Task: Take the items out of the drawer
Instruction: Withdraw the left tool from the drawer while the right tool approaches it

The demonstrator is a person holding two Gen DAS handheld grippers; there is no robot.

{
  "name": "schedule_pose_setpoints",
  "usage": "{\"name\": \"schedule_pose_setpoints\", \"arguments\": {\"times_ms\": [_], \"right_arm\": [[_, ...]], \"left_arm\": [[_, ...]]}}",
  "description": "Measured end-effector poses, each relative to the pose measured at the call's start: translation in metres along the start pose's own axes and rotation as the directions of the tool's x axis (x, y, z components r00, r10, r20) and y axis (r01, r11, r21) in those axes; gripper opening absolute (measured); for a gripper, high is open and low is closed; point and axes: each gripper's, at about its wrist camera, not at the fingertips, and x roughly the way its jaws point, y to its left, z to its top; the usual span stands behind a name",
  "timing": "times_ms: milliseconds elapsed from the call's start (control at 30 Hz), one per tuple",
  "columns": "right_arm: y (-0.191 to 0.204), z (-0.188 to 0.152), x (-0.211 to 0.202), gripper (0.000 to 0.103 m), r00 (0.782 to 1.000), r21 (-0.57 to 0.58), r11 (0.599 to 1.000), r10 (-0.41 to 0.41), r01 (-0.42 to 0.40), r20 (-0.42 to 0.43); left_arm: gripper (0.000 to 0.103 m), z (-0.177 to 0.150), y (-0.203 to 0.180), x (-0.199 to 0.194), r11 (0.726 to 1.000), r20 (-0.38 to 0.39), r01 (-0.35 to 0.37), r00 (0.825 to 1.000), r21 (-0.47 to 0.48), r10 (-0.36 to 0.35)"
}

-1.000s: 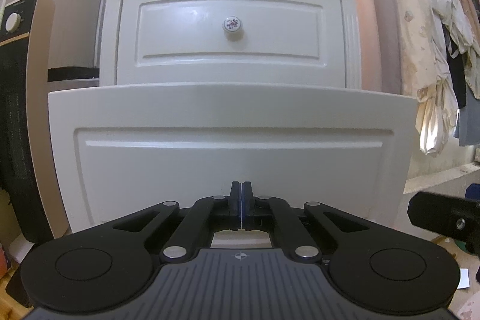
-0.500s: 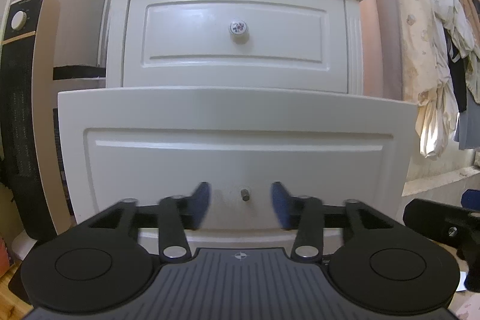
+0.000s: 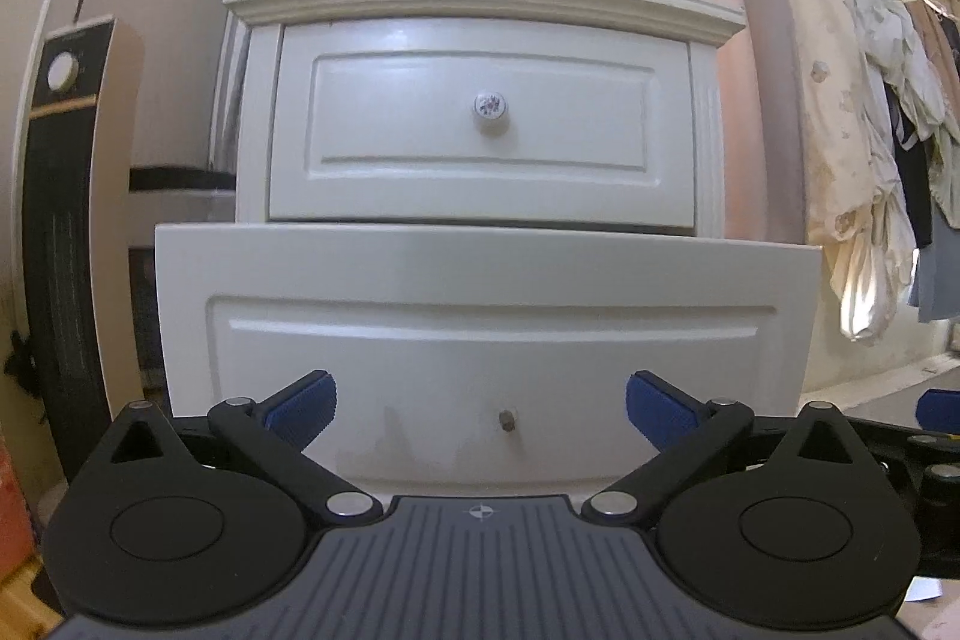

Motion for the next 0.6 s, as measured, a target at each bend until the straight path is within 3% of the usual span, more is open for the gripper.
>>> {"name": "schedule_pose_setpoints", "arguments": {"times_ms": [267,333,400,467,600], "right_arm": [[0.008,0.005,-0.008,0.103,1.000,-0.012,1.000,0.007,-0.007,0.021],[0.011,0.007,-0.011,0.103,1.000,-0.018,1.000,0.011,-0.010,0.028],[0.015,0.011,-0.012,0.103,0.999,-0.028,1.000,0.009,-0.008,0.035],[0.017,0.016,-0.013,0.103,0.999,-0.042,0.999,0.004,-0.002,0.042],[0.020,0.029,-0.013,0.103,0.998,-0.061,0.998,-0.012,0.016,0.066]], "left_arm": [[0.103,0.019,0.015,-0.041,0.998,-0.028,0.036,0.999,-0.043,-0.037],[0.103,0.044,0.058,0.004,0.998,-0.032,0.053,0.998,-0.036,-0.054],[0.103,0.051,0.064,0.003,0.998,-0.013,0.053,0.998,-0.029,-0.054],[0.103,0.079,0.086,0.043,0.998,0.001,0.060,0.998,-0.026,-0.060],[0.103,0.107,0.113,0.068,0.995,0.002,0.096,0.995,-0.032,-0.096]]}}
